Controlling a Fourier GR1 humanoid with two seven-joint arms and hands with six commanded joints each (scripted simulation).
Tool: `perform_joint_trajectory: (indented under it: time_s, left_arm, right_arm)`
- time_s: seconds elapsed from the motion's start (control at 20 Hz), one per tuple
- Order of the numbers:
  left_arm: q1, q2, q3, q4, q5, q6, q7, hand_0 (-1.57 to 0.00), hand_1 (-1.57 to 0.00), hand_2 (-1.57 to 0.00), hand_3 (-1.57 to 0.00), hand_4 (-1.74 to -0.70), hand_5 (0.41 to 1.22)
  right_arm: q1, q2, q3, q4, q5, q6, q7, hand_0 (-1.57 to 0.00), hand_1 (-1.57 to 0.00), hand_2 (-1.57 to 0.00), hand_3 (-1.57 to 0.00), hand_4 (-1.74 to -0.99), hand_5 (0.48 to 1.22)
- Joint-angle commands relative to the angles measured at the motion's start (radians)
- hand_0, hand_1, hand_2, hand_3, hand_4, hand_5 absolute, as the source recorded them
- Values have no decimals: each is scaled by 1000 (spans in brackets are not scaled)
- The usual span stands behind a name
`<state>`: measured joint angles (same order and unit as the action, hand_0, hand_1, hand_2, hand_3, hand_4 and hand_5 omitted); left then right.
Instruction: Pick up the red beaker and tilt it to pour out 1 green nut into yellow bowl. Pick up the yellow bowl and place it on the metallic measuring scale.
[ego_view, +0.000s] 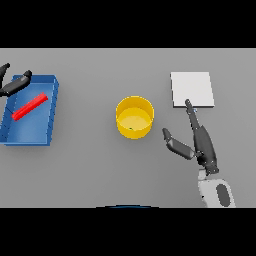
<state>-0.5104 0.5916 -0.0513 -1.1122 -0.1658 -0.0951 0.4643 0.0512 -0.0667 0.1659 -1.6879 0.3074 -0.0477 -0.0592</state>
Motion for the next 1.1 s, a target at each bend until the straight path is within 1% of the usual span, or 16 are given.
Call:
perform_joint_trajectory:
  time_s: [0.0, 0.05, 0.1, 0.2, 0.25, 0.3, 0.35, 0.45, 0.5, 0.55, 0.7, 0.75, 0.85, 0.95, 1.0, 1.05]
  left_arm:
    - [5, 3, 10, -12, 8, 6, -17, -51, -46, -44, -45, -779, 635]
    - [6, -8, 16, -18, 20, 12, -29, -40, -37, -35, -36, -784, 644]
    - [12, -18, 18, -26, 27, 20, -36, -32, -29, -28, -29, -786, 652]
    - [26, -29, 17, -47, 34, 26, -45, -20, -18, -17, -18, -798, 661]
    - [25, -33, 17, -47, 33, 33, -42, -16, -15, -14, -14, -799, 666]
    - [24, -37, 15, -55, 38, 28, -33, -13, -11, -11, -11, -800, 673]
    - [35, -34, 15, -62, 41, 23, -32, -10, -9, -8, -9, -802, 678]
    - [34, -40, 14, -53, 40, 23, -16, -6, -5, -5, -5, -806, 687]
    - [42, -43, 14, -69, 44, 26, -15, -5, -4, -4, -4, -809, 688]
    - [42, -41, 18, -77, 51, 22, -10, -3, -3, -3, -3, -811, 688]
    - [55, -29, 21, -91, 57, 10, -17, -1, -1, -1, -1, -809, 687]
    - [53, -26, 24, -85, 59, 5, -23, -1, -1, -1, -1, -808, 689]
    - [38, -19, 28, -71, 59, -3, -19, 0, 0, 0, 0, -805, 692]
    - [38, -26, 27, -64, 58, -1, -26, 0, 0, 0, 0, -805, 695]
    - [46, -29, 26, -61, 60, -2, -43, 0, 0, 0, 0, -808, 695]
    - [41, -26, 31, -55, 59, 0, -42, 1, 1, 1, 1, -808, 696]
  right_arm:
    - [-4, -15, 9, 1, 15, 11, -2, 1, 1, 1, 1, -1115, 638]
    - [-26, -39, 15, 6, 22, 33, -22, 1, 1, 1, 1, -1087, 649]
    - [-47, -66, 25, 15, 28, 65, -37, 1, 1, 1, 1, -1080, 662]
    - [-113, -137, 60, 33, 95, 118, -4, 1, 1, 1, 1, -1103, 662]
    - [-153, -169, 79, 46, 144, 132, 22, 1, 1, 1, 1, -1122, 649]
    - [-169, -198, 101, 54, 186, 150, 30, 1, 1, 1, 1, -1128, 637]
    - [-202, -228, 128, 70, 233, 161, 8, 1, 1, 1, 1, -1132, 631]
    - [-292, -263, 180, 108, 306, 203, 8, 1, 1, 1, 1, -1142, 627]
    - [-328, -279, 206, 125, 336, 226, 5, 1, 1, 1, 1, -1150, 630]
    - [-354, -302, 230, 133, 362, 248, -20, 1, 1, 1, 1, -1152, 632]
    - [-431, -325, 305, 188, 436, 291, -69, 1, 1, 1, 1, -1167, 639]
    - [-464, -326, 326, 207, 454, 311, -69, 1, 1, 1, 1, -1164, 641]
    - [-517, -330, 358, 267, 483, 331, -96, 1, 1, 1, 1, -1156, 642]
    - [-562, -319, 390, 331, 507, 338, -124, 1, 1, 1, 1, -1154, 639]
    - [-581, -312, 406, 358, 512, 350, -143, 1, 1, 1, 1, -1156, 642]
    - [-603, -303, 420, 379, 517, 369, -144, 1, 1, 1, 1, -1157, 644]
